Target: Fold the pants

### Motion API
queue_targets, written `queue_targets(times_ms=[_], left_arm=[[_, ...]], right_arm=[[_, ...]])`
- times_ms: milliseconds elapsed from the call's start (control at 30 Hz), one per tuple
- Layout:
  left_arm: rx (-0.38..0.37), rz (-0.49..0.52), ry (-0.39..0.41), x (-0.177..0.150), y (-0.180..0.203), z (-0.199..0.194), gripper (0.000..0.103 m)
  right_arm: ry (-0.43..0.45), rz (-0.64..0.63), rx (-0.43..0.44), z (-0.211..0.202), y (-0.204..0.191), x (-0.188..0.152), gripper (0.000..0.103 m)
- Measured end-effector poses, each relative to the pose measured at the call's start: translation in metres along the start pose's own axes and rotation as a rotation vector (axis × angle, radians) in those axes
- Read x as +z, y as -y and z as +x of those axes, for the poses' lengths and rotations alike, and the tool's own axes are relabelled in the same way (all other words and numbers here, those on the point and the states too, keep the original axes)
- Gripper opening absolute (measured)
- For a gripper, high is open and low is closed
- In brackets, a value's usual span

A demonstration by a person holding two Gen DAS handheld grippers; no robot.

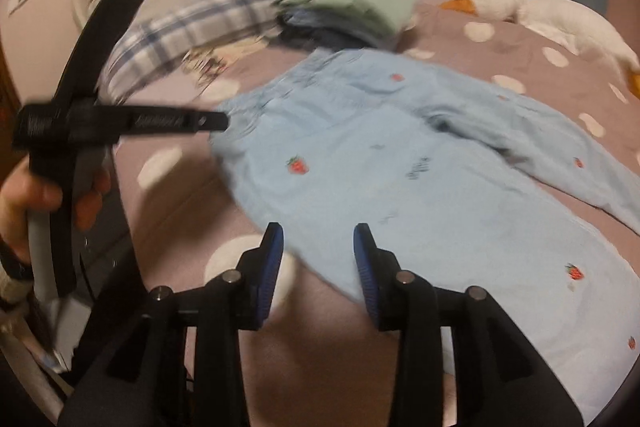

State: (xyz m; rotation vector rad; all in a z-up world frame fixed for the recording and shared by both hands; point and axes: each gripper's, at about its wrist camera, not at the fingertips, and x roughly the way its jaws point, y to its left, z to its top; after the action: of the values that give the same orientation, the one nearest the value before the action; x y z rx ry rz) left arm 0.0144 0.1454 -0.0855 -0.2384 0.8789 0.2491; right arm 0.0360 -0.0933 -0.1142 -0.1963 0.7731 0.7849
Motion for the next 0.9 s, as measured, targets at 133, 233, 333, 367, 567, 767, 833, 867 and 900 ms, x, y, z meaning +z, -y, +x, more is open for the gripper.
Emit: queue_targets(times_ms=[133, 233, 333, 367, 567, 767, 833, 867, 900], left_arm=[[-0.040, 0.058, 0.013, 0.002, 0.023, 0.001, 0.048], [-0.061, 0.116, 0.013, 0.000, 0.043, 0.006, 0.051], [-0.063, 0.195, -0.002, -0.008, 0.063, 0.017, 0.067], [-0.057, 0.224, -0.009, -0.012, 0.070, 0.022, 0.071], [-0.027, 0.358, -0.100, -0.044, 0.094, 0.055, 0.071], [-0.071, 0.331, -0.082, -0.025, 0.089, 0.046, 0.071], [-0.047, 0.347, -0.027, -0.013, 0.094, 0.041, 0.071], [-0.037, 0.354, -0.011, -0.008, 0.095, 0.039, 0.071], [-0.025, 0.365, 0.015, -0.001, 0.099, 0.037, 0.071]], right_arm=[[-0.007, 0.052, -0.076, -0.005, 0.018, -0.002, 0.037], [-0.024, 0.098, -0.107, -0.005, 0.031, -0.009, 0.037], [-0.056, 0.123, -0.140, -0.003, 0.041, -0.021, 0.039], [-0.071, 0.128, -0.147, -0.002, 0.044, -0.026, 0.041], [-0.164, 0.109, -0.159, 0.008, 0.049, -0.055, 0.045], [-0.127, 0.159, -0.098, -0.008, 0.068, -0.036, 0.045], [-0.092, 0.168, -0.112, -0.013, 0.078, -0.026, 0.047], [-0.074, 0.167, -0.129, -0.014, 0.084, -0.019, 0.048], [-0.066, 0.165, -0.140, -0.014, 0.087, -0.015, 0.049]])
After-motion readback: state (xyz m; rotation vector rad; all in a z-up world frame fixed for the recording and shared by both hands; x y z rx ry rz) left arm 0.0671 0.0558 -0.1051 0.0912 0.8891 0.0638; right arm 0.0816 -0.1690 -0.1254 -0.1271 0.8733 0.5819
